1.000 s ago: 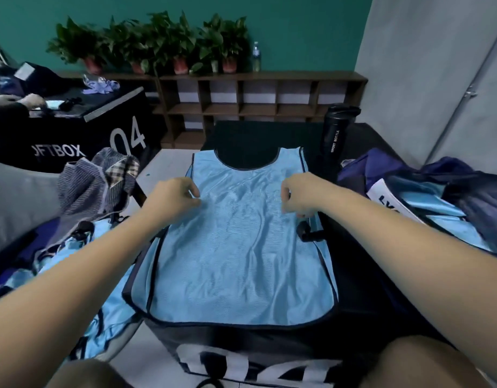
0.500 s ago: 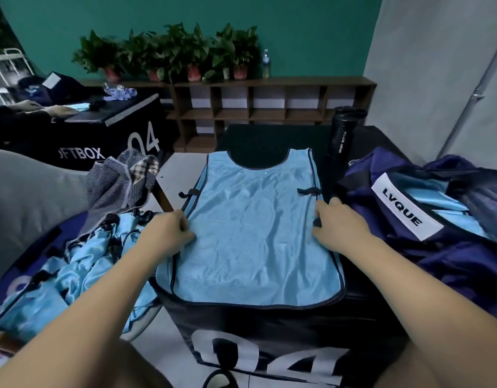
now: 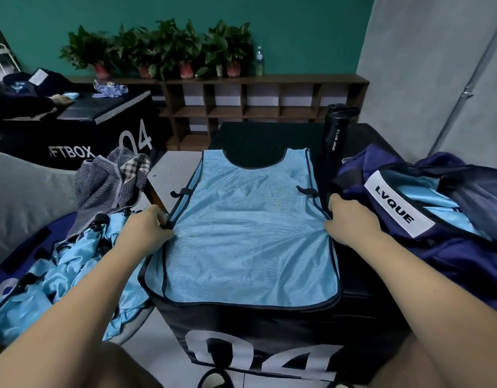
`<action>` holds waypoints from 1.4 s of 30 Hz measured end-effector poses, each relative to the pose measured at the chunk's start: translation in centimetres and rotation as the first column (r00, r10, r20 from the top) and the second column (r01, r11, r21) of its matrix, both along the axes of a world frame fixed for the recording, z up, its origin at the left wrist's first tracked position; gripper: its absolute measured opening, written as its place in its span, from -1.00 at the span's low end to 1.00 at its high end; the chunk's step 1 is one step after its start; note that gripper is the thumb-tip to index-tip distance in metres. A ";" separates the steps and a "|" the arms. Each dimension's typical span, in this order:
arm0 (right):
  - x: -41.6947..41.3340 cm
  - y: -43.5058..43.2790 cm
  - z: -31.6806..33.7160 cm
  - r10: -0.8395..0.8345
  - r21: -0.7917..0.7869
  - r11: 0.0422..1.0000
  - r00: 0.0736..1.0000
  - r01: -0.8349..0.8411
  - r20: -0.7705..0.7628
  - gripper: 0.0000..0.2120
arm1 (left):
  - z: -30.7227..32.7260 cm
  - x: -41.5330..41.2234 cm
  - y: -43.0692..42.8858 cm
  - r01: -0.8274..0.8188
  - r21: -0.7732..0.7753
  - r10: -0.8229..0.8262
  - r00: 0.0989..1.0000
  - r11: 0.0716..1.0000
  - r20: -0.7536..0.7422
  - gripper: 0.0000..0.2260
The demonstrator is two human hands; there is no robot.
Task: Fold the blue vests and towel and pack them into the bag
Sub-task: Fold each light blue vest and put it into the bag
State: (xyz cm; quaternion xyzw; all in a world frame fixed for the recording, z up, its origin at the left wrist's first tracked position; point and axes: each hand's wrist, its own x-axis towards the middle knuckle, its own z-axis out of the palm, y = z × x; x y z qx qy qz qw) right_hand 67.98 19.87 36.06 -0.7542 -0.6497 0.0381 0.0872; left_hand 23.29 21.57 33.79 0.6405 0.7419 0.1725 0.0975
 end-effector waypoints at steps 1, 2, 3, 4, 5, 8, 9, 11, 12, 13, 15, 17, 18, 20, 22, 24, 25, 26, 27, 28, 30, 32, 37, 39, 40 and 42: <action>0.3 0.1 0.0 -0.003 -0.021 1.000 1.000 0.003 0.005 -0.77 | 0.1 -0.2 0.0 -0.013 -0.014 0.013 1.000 1.000 0.010 -0.75; 0.5 0.1 -0.1 -0.005 -0.039 0.999 1.000 0.005 0.010 -0.77 | 0.2 -0.3 0.0 -0.025 -0.026 0.025 0.999 0.999 0.020 -0.75; 0.7 0.1 -0.1 -0.002 -0.053 0.999 1.000 0.003 0.013 -0.77 | 0.2 -0.4 -0.1 -0.033 -0.037 0.034 0.999 0.999 0.028 -0.75; 0.8 0.2 -0.1 0.005 -0.059 0.998 1.000 -0.004 0.016 -0.76 | 0.2 -0.5 -0.1 -0.036 -0.045 0.037 0.999 0.998 0.026 -0.76; 0.7 0.2 -0.1 0.020 -0.057 0.998 1.000 -0.019 0.024 -0.75 | 0.2 -0.4 -0.2 -0.033 -0.047 0.034 0.999 0.998 0.013 -0.76; 0.1 0.4 -0.3 0.085 0.007 0.996 0.988 -0.086 0.131 -0.71 | 0.1 0.4 0.0 0.020 0.047 -0.018 0.998 0.999 -0.058 -0.79; -0.4 0.6 -0.4 0.113 0.035 0.992 0.980 -0.120 0.163 -0.70 | 0.0 0.9 0.2 0.048 0.097 -0.040 0.996 0.994 -0.078 -0.79; -1.5 1.0 -0.6 0.178 0.059 0.980 0.975 -0.188 0.136 -0.73 | -0.2 2.4 0.8 0.114 0.171 -0.095 0.989 0.979 -0.117 -0.78; -2.1 1.2 -0.8 0.207 0.056 0.975 0.973 -0.214 0.103 -0.75 | -0.3 3.4 1.2 0.152 0.191 -0.129 0.984 0.970 -0.127 -0.79; -2.6 1.5 -1.1 0.232 0.050 0.970 0.969 -0.237 0.078 -0.76 | -0.5 4.3 1.7 0.190 0.199 -0.168 0.978 0.962 -0.121 -0.79; -3.5 2.2 -1.9 0.279 0.038 0.959 0.960 -0.279 0.027 -0.72 | -1.1 6.1 2.7 0.259 0.178 -0.253 0.966 0.949 -0.057 -0.75; -4.1 2.8 -2.7 0.333 0.032 0.943 0.942 -0.332 -0.030 -0.63 | -1.7 7.5 3.4 0.332 0.131 -0.335 0.942 0.934 0.001 -0.70; -4.3 3.1 -3.0 0.356 0.026 0.935 0.933 -0.355 -0.048 -0.59 | -2.0 8.0 3.7 0.368 0.109 -0.371 0.929 0.923 -0.001 -0.67; -4.5 3.8 -3.9 0.364 0.004 0.931 0.929 -0.364 -0.073 -0.49 | -2.5 8.5 4.3 0.408 0.073 -0.410 0.912 0.910 0.001 -0.61; -4.4 4.3 -4.7 0.319 -0.039 0.945 0.942 -0.324 -0.107 -0.34 | -2.5 8.3 4.9 0.364 0.035 -0.366 0.929 0.931 0.048 -0.50; -4.1 4.6 -5.3 0.269 -0.059 0.959 0.954 -0.279 -0.131 -0.22 | -2.6 7.4 5.8 0.300 -0.010 -0.300 0.953 0.954 0.031 -0.37; -4.0 4.7 -5.5 0.250 -0.054 0.964 0.959 -0.259 -0.136 -0.17 | -2.8 6.7 6.2 0.270 -0.029 -0.270 0.963 0.963 -0.007 -0.31; -4.0 4.8 -5.6 0.232 -0.048 0.969 0.963 -0.241 -0.140 -0.13 | -2.9 6.1 6.6 0.237 -0.045 -0.239 0.970 0.970 -0.041 -0.26; -4.0 4.9 -5.6 0.216 -0.048 0.973 0.966 -0.225 -0.145 -0.08 | -3.0 5.6 6.9 0.206 -0.054 -0.209 0.976 0.977 -0.064 -0.23; -4.0 5.0 -5.5 0.204 -0.059 0.975 0.968 -0.214 -0.147 -0.04 | -3.0 5.1 7.1 0.175 -0.062 -0.180 0.981 0.983 -0.075 -0.22; -4.1 5.0 -5.5 0.194 -0.082 0.975 0.971 -0.207 -0.138 -0.01 | -3.1 4.4 7.3 0.134 -0.078 -0.140 0.988 0.988 -0.069 -0.22; -4.1 5.0 -5.4 0.190 -0.084 0.976 0.975 -0.200 -0.120 -0.01 | -3.3 3.7 7.4 0.131 -0.080 -0.136 0.989 0.988 -0.058 -0.26; -4.2 4.8 -5.3 0.190 -0.092 0.975 0.975 -0.201 -0.117 -0.01 | -3.4 2.0 7.0 0.129 -0.075 -0.131 0.991 0.989 -0.021 -0.38; -4.1 4.6 -5.4 0.197 -0.076 0.975 0.973 -0.207 -0.119 -0.02 | -2.7 1.2 6.3 0.106 -0.043 -0.108 0.994 0.993 -0.028 -0.41; -4.1 4.5 -5.4 0.203 -0.068 0.975 0.972 -0.212 -0.118 -0.04 | -2.3 0.8 5.7 0.091 -0.016 -0.092 0.995 0.996 -0.041 -0.42; -4.1 4.1 -5.2 0.224 -0.051 0.972 0.968 -0.230 -0.111 -0.07 | -1.4 0.4 4.3 0.071 0.056 -0.068 0.997 0.996 -0.047 -0.47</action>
